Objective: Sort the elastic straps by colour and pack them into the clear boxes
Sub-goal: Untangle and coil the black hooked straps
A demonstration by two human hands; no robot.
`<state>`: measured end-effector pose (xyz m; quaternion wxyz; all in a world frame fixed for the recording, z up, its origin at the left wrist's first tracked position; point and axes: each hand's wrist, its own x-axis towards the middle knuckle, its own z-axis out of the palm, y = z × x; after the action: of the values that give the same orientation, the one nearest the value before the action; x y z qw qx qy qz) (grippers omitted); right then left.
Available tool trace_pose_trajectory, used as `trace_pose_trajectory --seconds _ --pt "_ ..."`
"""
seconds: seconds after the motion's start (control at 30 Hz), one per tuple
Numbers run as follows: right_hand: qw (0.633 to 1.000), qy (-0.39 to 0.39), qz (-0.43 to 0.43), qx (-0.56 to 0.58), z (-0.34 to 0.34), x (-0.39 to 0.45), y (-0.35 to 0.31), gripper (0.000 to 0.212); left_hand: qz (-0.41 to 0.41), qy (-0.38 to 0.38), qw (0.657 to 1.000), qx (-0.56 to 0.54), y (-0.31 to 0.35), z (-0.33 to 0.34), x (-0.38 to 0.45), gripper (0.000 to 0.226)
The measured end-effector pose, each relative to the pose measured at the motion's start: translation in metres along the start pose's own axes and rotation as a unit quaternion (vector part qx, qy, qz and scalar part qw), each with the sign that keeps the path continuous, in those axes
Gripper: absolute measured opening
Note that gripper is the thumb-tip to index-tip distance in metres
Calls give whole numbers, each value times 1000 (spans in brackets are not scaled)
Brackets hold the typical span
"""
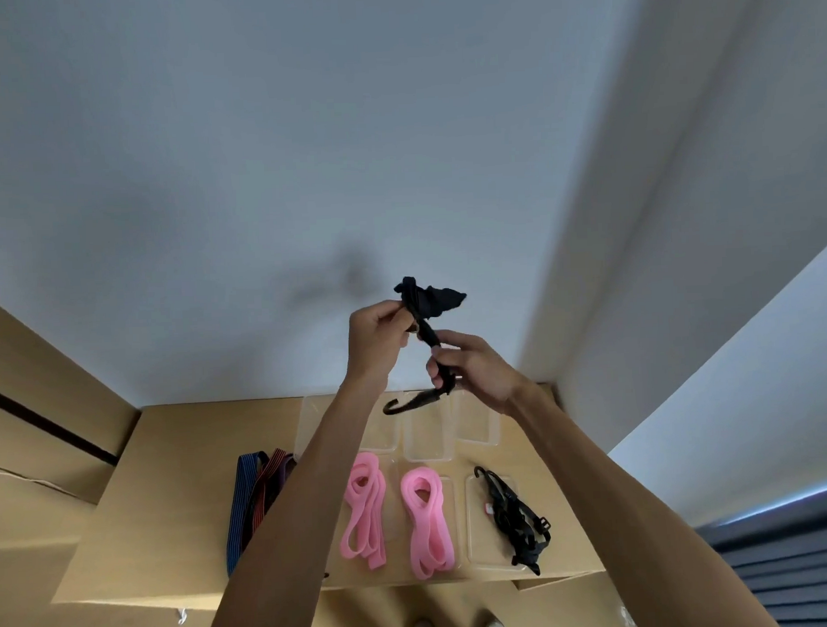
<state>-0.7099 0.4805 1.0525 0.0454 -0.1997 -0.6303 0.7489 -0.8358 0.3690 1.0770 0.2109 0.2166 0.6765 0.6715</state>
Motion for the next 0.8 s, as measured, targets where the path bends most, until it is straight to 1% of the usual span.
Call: trace_pose_trajectory --seconds 0.07,0.1,0.17,0.2,0.27,0.33,0.4,0.53,0.57,0.6,0.67,0.73,0.8 --pt "996 9 0 -91 10 0 -5 34 5 66 996 63 -7 1 3 20" --pt "989 19 -10 -147 14 1 -10 35 20 85 990 112 -11 2 4 22" --pt "961 46 -34 -271 19 2 -19 38 54 102 974 196 -20 2 3 24" --pt "947 62 -43 -313 20 2 -22 40 65 109 966 224 -24 1 2 26" --pt "931 92 -67 -348 20 -1 -28 41 86 110 951 274 -32 -1 3 28" --pt "916 114 -99 -372 18 -3 -31 37 97 76 938 323 -35 -2 2 23" --pt "897 127 -125 -404 16 -3 -36 30 108 19 931 347 -37 -2 1 20" --pt "849 154 -174 -475 0 -1 -47 17 142 -77 933 323 -33 -8 -2 22" --pt "847 147 -190 -475 -5 -1 -48 15 142 -96 935 310 -32 -10 -3 23" --pt "856 140 -200 -455 -9 -1 -48 13 137 -115 940 290 -31 -10 -5 28" --pt "898 134 -203 -367 -14 -3 -45 8 124 -149 953 233 -26 -10 -11 35" --pt "930 140 -197 -278 -17 -4 -44 4 113 -171 962 178 -19 -10 -15 29" --pt "944 143 -195 -226 -22 -4 -43 5 108 -183 967 140 -11 -9 -19 27"
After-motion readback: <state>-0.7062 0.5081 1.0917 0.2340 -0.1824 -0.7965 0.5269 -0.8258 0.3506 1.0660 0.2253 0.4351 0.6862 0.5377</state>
